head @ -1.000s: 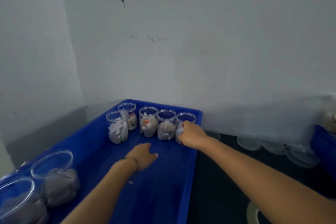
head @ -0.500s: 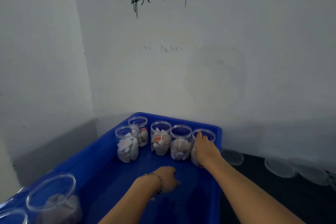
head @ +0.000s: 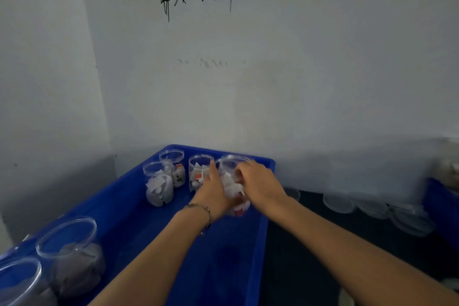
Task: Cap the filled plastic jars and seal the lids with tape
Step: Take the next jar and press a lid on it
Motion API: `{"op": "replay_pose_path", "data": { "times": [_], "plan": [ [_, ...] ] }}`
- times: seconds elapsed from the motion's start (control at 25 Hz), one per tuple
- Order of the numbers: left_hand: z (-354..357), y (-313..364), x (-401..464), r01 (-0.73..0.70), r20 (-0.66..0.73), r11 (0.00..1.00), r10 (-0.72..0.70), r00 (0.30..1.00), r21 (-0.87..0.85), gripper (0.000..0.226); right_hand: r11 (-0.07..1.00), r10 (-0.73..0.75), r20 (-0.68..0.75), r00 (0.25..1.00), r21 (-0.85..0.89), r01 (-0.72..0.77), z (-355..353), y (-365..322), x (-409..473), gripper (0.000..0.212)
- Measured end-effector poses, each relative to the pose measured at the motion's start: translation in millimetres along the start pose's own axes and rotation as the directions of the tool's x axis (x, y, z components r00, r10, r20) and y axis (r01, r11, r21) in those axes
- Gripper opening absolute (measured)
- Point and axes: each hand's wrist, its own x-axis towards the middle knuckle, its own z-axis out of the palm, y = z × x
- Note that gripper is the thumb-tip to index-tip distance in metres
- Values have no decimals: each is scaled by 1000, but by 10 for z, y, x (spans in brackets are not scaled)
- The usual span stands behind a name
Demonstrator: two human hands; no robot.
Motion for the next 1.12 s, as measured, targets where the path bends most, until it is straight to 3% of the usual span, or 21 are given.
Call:
{"op": "replay_pose_path", "data": {
  "times": [0.08,0.16,0.2,0.28,0.4,0.48,0.6,0.72,0.8,0.84,0.92,1.12],
  "plan": [
    [-98,237,-142,-70,-176,997,67,982,-12,104,985,-153,-79,985,-96,145,-318,-115,-208,14],
    [-113,488,-338,-129,-204,991,117,972,-45,106,964,-232,-131,964,-166,209,-622,-158,-466,16],
    [-91,588,-433,-172,-188,984,160,969,-51,100,958,-248,-151,957,-186,219,-742,-133,-602,18],
    [43,785,-615,-319,-130,946,323,937,54,58,956,-241,-150,959,-210,207,-917,-37,-969,25],
    [405,938,-879,-471,102,870,460,882,149,16,963,-170,-71,983,-222,150,-971,202,-1538,26],
    [678,889,-1012,-493,227,856,455,861,157,22,968,-109,20,994,-225,111,-861,387,-1839,23],
    [954,666,-1067,-323,324,925,249,913,200,55,976,-96,128,987,-185,119,-543,705,-2168,28],
    [953,547,-1015,-273,348,936,185,919,224,76,993,-43,-114,993,-115,30,-423,1034,-2292,32],
    [982,538,-1035,-286,328,937,211,921,200,83,989,75,-278,958,-102,-107,-422,1315,-2247,30],
    [1012,541,-1054,-281,311,943,216,926,180,85,976,148,-290,945,-112,-187,-415,1483,-2193,29],
    [1069,560,-1088,-210,275,971,173,946,114,87,936,251,-198,947,-201,-290,-376,1800,-2001,29],
    [1134,547,-1010,-81,314,996,62,948,47,89,880,327,9,945,-366,-301,-237,2450,-1361,38]
  ]
}}
